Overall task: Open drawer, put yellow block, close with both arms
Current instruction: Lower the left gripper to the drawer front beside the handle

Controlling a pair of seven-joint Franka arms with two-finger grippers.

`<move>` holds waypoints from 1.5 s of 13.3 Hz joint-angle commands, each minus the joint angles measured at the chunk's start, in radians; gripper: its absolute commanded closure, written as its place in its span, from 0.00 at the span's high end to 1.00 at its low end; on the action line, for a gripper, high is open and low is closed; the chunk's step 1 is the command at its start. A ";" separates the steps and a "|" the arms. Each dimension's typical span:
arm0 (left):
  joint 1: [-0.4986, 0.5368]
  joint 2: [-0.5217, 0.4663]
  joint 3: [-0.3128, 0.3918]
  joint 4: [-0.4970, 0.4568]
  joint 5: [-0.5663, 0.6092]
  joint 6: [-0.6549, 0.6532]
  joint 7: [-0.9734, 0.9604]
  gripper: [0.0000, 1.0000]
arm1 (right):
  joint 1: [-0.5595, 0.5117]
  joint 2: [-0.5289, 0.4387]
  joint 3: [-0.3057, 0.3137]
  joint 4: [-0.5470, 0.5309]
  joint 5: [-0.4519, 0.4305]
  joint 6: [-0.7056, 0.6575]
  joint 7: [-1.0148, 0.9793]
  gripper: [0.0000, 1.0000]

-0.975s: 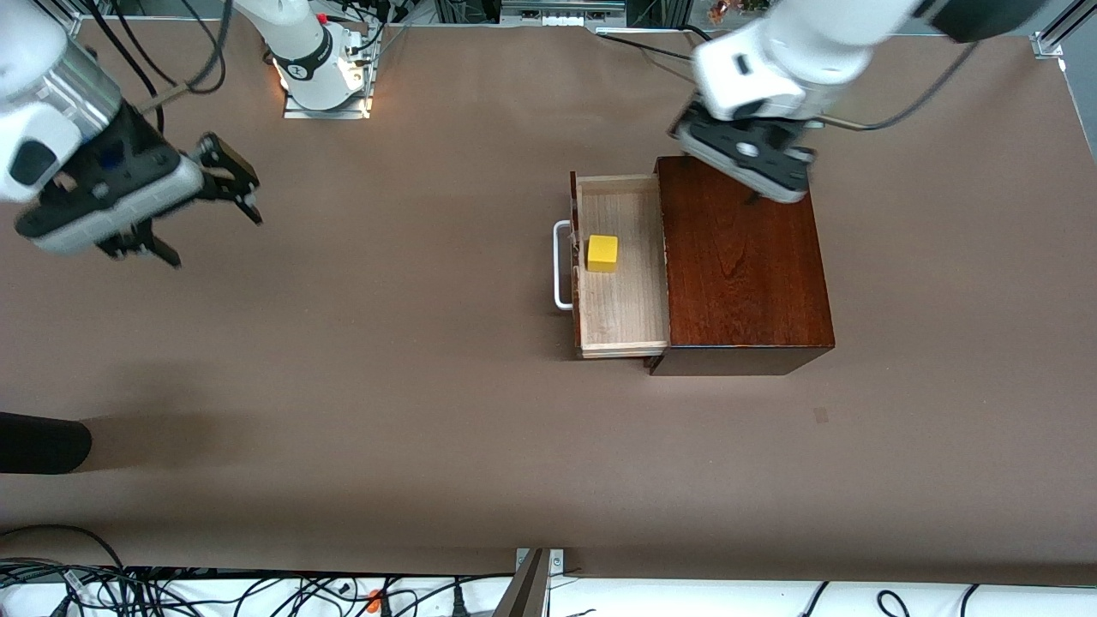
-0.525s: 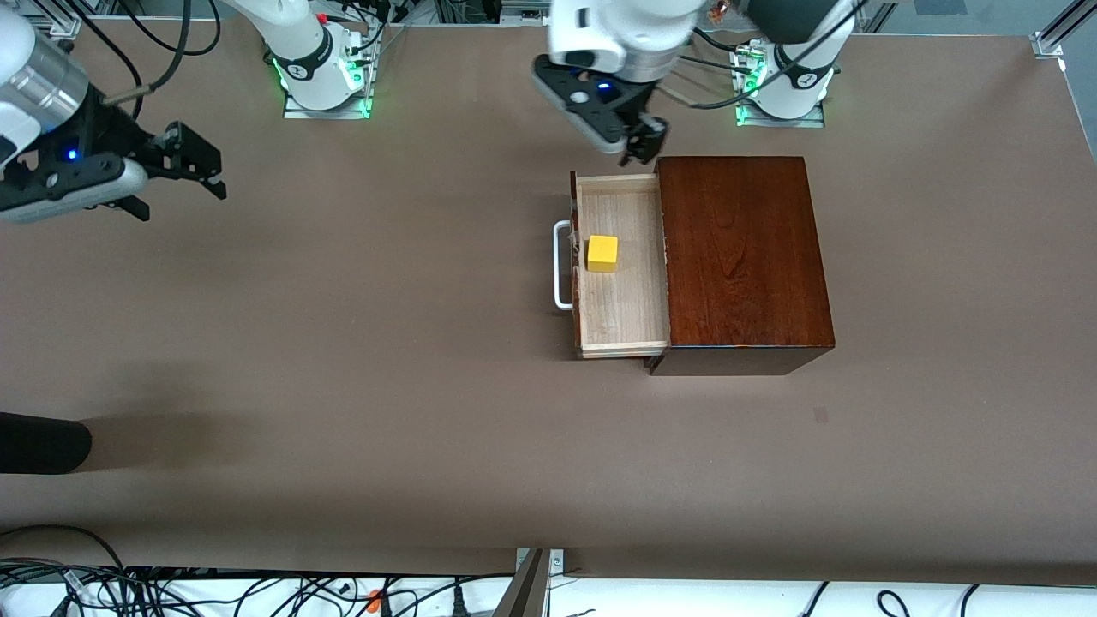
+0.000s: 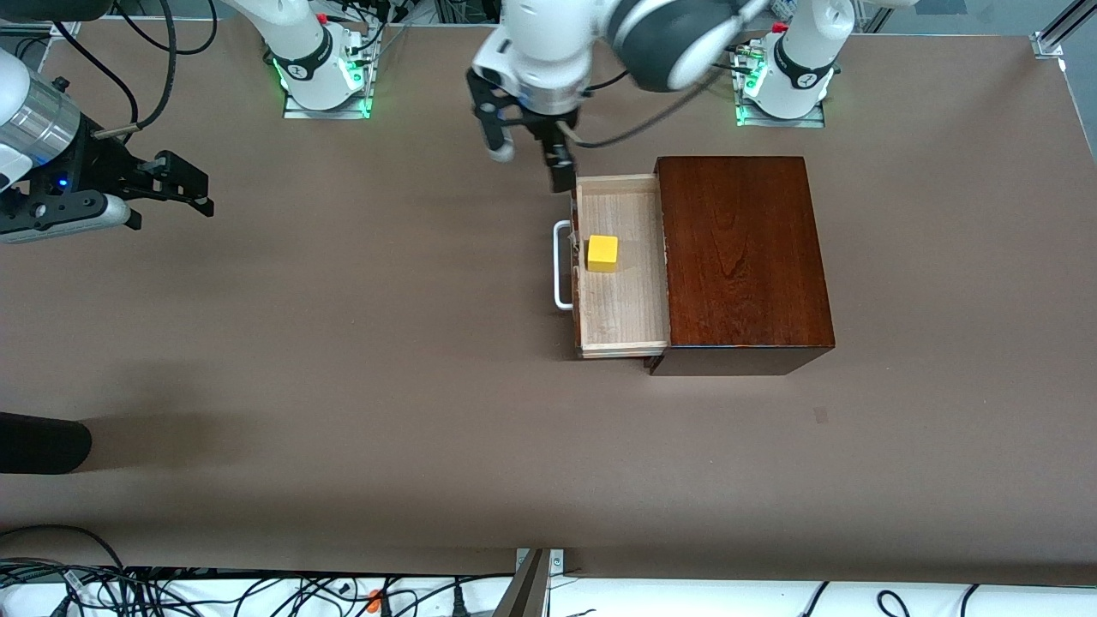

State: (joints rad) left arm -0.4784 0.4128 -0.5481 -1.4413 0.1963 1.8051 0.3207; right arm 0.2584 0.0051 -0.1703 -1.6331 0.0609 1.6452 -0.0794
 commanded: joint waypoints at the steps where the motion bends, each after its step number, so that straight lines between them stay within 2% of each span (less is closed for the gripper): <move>1: -0.037 0.108 0.008 0.024 0.057 0.088 0.177 1.00 | 0.005 0.010 -0.020 0.015 0.004 0.019 0.017 1.00; 3: -0.068 0.182 0.008 0.025 0.167 0.141 0.236 1.00 | 0.005 0.029 -0.020 0.021 0.004 0.034 0.038 1.00; 8: -0.075 0.261 0.040 0.018 0.190 0.140 0.235 1.00 | 0.007 0.029 -0.020 0.033 -0.003 0.019 0.038 1.00; 10: -0.072 0.261 0.069 0.001 0.190 0.131 0.236 1.00 | 0.008 0.030 -0.020 0.030 -0.032 0.019 0.040 1.00; 13: -0.062 0.251 0.097 -0.002 0.190 0.077 0.238 1.00 | 0.022 0.041 -0.011 0.035 -0.030 0.031 0.041 1.00; 20: -0.042 0.227 0.109 0.002 0.190 0.045 0.238 1.00 | 0.012 0.032 -0.034 0.039 -0.021 0.025 0.041 1.00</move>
State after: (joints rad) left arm -0.5300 0.6662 -0.4450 -1.4351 0.3674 1.8780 0.5417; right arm 0.2709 0.0357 -0.2030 -1.6173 0.0483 1.6825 -0.0478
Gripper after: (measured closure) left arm 0.000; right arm 0.000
